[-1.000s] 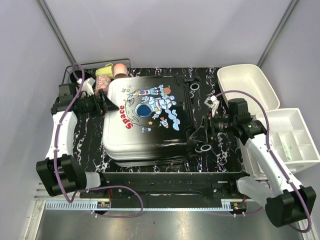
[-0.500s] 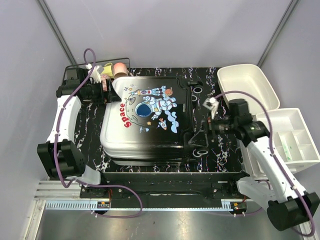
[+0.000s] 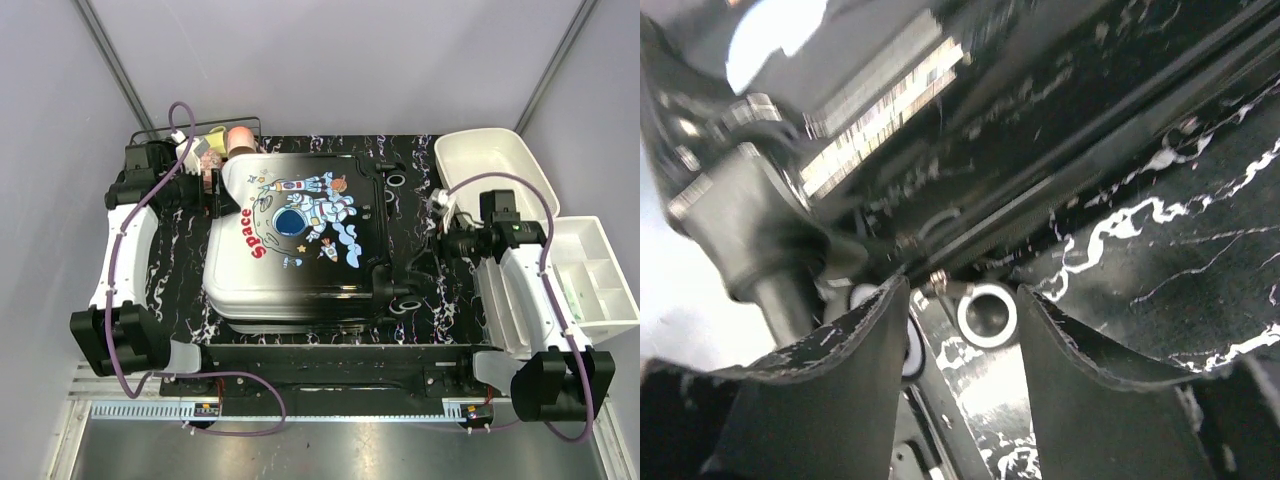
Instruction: Open, take out, and arrange the luggage
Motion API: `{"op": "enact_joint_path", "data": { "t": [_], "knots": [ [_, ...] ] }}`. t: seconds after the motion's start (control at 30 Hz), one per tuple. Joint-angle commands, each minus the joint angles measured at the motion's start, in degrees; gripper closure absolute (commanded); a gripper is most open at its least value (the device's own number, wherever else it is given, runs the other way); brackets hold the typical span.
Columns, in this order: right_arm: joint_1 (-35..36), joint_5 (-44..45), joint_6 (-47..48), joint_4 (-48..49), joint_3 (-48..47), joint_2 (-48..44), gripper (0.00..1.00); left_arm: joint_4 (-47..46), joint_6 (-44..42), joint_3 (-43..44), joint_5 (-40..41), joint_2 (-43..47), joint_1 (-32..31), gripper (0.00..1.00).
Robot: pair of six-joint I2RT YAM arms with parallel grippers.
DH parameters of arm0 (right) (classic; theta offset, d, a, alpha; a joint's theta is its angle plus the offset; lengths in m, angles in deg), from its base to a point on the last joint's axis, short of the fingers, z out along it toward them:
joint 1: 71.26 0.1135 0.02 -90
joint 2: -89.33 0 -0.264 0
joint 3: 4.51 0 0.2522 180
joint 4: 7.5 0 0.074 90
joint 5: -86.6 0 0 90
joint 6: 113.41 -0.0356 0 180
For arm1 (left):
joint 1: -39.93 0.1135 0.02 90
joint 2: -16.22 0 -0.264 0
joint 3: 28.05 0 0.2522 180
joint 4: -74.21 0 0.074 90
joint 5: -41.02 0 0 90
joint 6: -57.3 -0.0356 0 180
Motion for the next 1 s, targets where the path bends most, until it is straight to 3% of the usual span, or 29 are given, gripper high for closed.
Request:
{"op": "enact_joint_path", "data": {
  "t": [0.0, 0.07, 0.2, 0.4, 0.53, 0.63, 0.97],
  "knots": [
    [-0.07, 0.8, 25.19, -7.7, 6.46, -2.4, 0.43, 2.91, -2.39, -1.39, -11.21, 5.3, -0.94, 0.14],
    [-0.07, -1.58, 31.78, -7.09, 10.42, -3.8, 0.42, 2.73, -1.77, -1.49, -11.13, 5.21, -0.94, 0.15],
    [-0.07, -6.94, 32.17, 2.4, 17.09, -4.87, 0.4, 2.73, -2.04, 0.09, -10.69, 4.07, -0.94, 0.14],
    [2.03, -10.37, 37.0, 5.39, 21.06, -3.99, 0.39, 2.9, -1.6, 2.82, -11.21, 2.23, -0.76, 0.11],
    [5.8, -8.81, 27.73, 17.67, 25.81, -5.92, 0.39, 2.99, -1.16, 4.05, -11.22, 0.82, -0.59, 0.12],
    [7.4, -6.52, 26.72, 24.02, 28.62, -6.71, 0.39, 2.9, -1.42, 4.4, -11.39, 0.12, -0.59, 0.12],
    [7.57, -7.75, 37.7, 17.88, 28.01, -2.76, 0.42, 1.32, -1.07, 4.67, -10.34, -2.08, -0.41, 0.13]
  ]
}}
